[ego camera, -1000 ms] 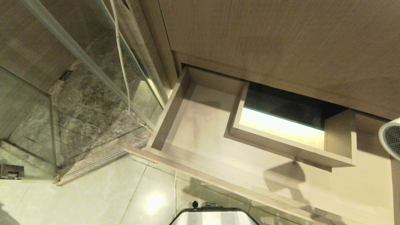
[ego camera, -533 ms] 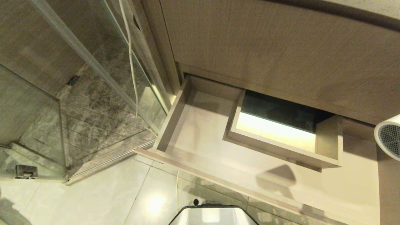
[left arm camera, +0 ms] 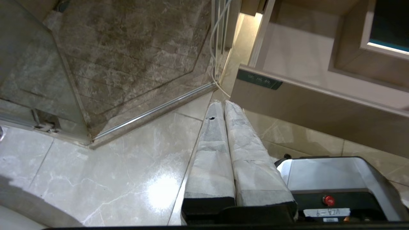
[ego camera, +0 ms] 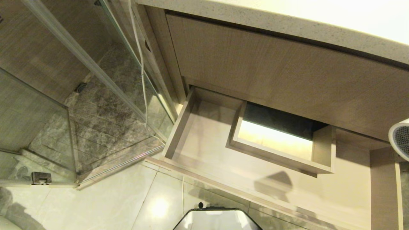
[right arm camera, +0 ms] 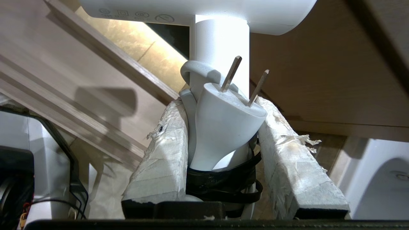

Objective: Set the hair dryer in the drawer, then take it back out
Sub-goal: Place it on the countertop

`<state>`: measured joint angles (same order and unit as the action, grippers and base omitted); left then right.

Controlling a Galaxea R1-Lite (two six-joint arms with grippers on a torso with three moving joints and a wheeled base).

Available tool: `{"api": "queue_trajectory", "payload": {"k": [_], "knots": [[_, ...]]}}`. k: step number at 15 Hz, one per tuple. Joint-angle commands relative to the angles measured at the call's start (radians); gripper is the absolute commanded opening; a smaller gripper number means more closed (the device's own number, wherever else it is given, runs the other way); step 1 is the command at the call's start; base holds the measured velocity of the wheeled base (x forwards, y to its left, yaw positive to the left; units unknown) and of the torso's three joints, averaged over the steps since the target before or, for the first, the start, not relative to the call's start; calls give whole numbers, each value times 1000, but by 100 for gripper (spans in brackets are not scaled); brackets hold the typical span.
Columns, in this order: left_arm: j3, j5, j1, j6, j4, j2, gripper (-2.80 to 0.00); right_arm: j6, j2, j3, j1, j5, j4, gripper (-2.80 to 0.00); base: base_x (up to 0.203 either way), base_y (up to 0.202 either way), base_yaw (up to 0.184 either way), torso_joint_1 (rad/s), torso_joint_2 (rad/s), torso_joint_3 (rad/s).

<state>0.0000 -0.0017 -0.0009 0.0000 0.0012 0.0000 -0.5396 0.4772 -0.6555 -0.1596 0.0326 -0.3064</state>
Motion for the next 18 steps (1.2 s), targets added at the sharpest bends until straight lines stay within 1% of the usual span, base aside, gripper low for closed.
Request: {"api": "queue_trajectory", "payload": {"k": [1,10,18], "knots": [[2,0,-1,0,-1,0,-280,-3,1,-1,1,0,-2,-280,0,0,0,313,-555,-239],[0,0,-1,0,-1,0,-280,-2,3,-3,3,1,18,-280,0,0,0,314,-568,-263],[2,0,-1,0,-1,0,-280,-2,3,-6,5,3,29,-280,0,0,0,204,-373,-178]]}}
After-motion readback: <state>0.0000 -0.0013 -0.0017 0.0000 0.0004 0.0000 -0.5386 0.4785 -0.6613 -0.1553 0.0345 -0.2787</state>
